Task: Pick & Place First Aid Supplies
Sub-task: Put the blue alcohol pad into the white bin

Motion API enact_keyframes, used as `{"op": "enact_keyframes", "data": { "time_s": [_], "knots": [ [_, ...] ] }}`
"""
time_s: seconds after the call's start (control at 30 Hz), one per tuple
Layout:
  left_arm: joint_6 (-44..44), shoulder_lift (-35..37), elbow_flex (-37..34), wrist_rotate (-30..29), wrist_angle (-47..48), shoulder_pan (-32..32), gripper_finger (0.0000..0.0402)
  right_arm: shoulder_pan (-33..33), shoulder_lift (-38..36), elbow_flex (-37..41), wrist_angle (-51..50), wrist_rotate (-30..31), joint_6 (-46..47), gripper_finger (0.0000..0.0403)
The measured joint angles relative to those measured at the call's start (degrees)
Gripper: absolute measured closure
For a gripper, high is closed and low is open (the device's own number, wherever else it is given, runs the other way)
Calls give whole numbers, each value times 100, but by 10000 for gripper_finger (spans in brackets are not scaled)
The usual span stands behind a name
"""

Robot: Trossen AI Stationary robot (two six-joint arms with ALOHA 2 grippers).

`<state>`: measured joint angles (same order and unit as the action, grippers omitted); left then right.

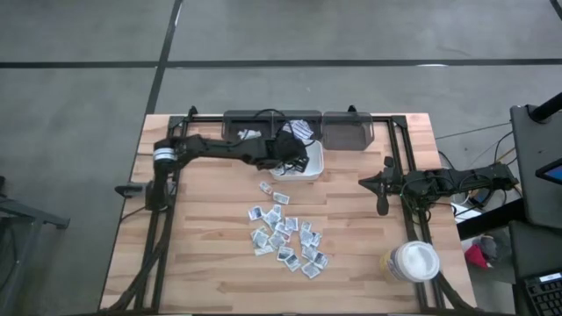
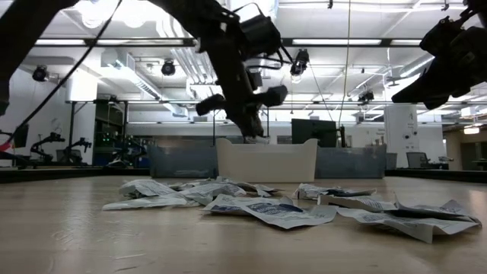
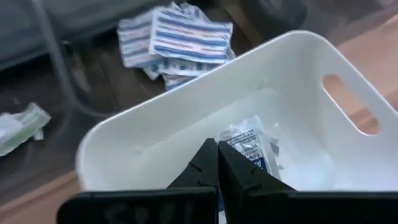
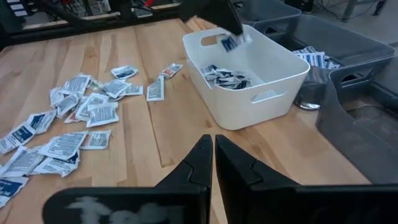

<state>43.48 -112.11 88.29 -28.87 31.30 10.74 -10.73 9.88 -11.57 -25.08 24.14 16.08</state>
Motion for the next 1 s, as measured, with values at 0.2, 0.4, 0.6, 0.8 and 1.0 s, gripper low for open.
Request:
{"op": "enact_keyframes", "data": {
  "time_s": [0.2, 0.4, 0.6, 0.8, 1.0],
  "knots": [
    [-164, -399, 245, 513, -19, 93, 401, -1, -1, 1, 0, -2, 0, 385],
    [-168, -449, 243, 556, 3, 118, 401, -1, -1, 2, 0, -2, 0, 385],
    [-467, -444, 243, 656, 5, 122, 352, -1, -1, 1, 0, -4, 0, 385],
    [-557, -282, 341, 1102, 304, 125, 275, -1, 1, 0, 0, -4, -2, 385],
    [-276, 334, 435, 1867, 1350, -423, 264, 1, -1, 1, 0, -7, 0, 385]
  ]
}}
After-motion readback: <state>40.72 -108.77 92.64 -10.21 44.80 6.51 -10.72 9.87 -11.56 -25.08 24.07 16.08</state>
